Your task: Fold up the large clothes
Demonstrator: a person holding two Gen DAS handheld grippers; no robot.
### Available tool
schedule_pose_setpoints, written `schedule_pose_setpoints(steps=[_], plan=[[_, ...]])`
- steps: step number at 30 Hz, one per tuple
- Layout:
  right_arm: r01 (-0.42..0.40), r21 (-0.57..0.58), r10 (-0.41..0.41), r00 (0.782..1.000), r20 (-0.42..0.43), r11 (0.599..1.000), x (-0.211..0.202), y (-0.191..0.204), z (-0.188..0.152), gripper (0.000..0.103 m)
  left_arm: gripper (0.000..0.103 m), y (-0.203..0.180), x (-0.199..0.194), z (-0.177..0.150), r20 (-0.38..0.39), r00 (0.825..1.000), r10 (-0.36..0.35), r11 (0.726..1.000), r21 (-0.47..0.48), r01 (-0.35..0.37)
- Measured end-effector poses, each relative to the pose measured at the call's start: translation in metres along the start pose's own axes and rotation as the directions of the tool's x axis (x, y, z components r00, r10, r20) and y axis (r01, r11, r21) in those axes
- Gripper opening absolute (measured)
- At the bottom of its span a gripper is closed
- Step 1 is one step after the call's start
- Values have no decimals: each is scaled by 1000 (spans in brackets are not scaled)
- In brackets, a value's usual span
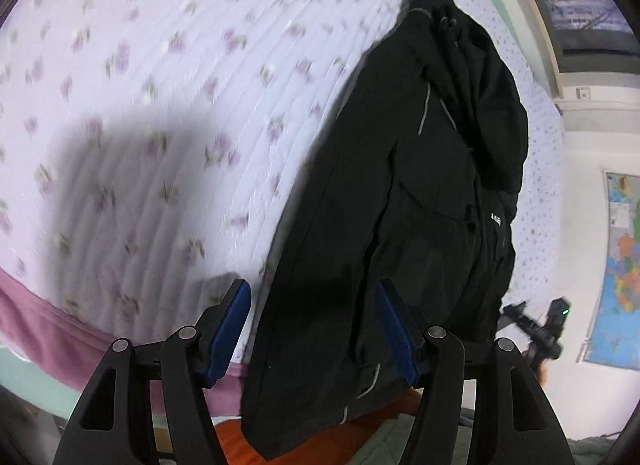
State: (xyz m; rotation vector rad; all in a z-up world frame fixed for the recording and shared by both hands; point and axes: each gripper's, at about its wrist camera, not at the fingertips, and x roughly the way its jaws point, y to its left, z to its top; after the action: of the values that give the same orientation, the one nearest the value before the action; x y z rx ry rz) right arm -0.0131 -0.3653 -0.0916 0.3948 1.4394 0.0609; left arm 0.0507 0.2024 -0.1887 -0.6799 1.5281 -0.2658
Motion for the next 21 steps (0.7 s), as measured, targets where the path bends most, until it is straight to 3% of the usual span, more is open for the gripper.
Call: schedule_pose_setpoints(steps=[7, 8, 9, 11, 12, 14, 15, 16, 17, 18, 21], plan=[[-33, 89, 38, 998, -52, 996, 21, -26, -36, 62, 66, -9, 17, -5, -39, 999, -3, 999, 42, 5], [-47, 91, 53, 997, -63, 995, 26, -26, -38, 59, 66, -17, 17, -6, -44, 999, -28, 998, 61, 30], [-91, 98, 98, 993, -70, 991, 29, -24, -40, 44, 66, -24, 19, -6, -51, 997, -56, 996, 71, 60], [-190, 103, 196, 979, -53, 976, 25, -16, -40, 43, 66, -39, 13, -9, -57, 984, -166, 981, 90, 171], [-246, 85, 249, 968, -25, 966, 15, -8, -39, 43, 66, -51, 4, -11, -47, 961, -273, 956, 102, 276], [-364, 39, 363, 931, 30, 930, -3, 10, -34, 43, 66, -65, -7, -12, -31, 912, -409, 905, 116, 409], [-418, 23, 417, 908, 46, 908, -10, 17, -31, 43, 66, -72, -9, -12, -29, 889, -457, 881, 123, 457], [-453, 13, 452, 891, 53, 891, -12, 22, -29, 43, 66, -75, -9, -12, -30, 882, -470, 873, 131, 469], [-466, 10, 465, 884, 52, 885, -11, 25, -27, 43, 66, -77, -7, -11, -33, 888, -458, 878, 140, 458], [-461, 10, 460, 887, 44, 887, -8, 28, -26, 43, 66, -77, 2, -11, -38, 914, -405, 903, 139, 406], [-357, 28, 358, 932, -54, 934, 22, 29, -31, 44, 65, -72, 30, -19, -97, 962, -256, 957, 111, 266]])
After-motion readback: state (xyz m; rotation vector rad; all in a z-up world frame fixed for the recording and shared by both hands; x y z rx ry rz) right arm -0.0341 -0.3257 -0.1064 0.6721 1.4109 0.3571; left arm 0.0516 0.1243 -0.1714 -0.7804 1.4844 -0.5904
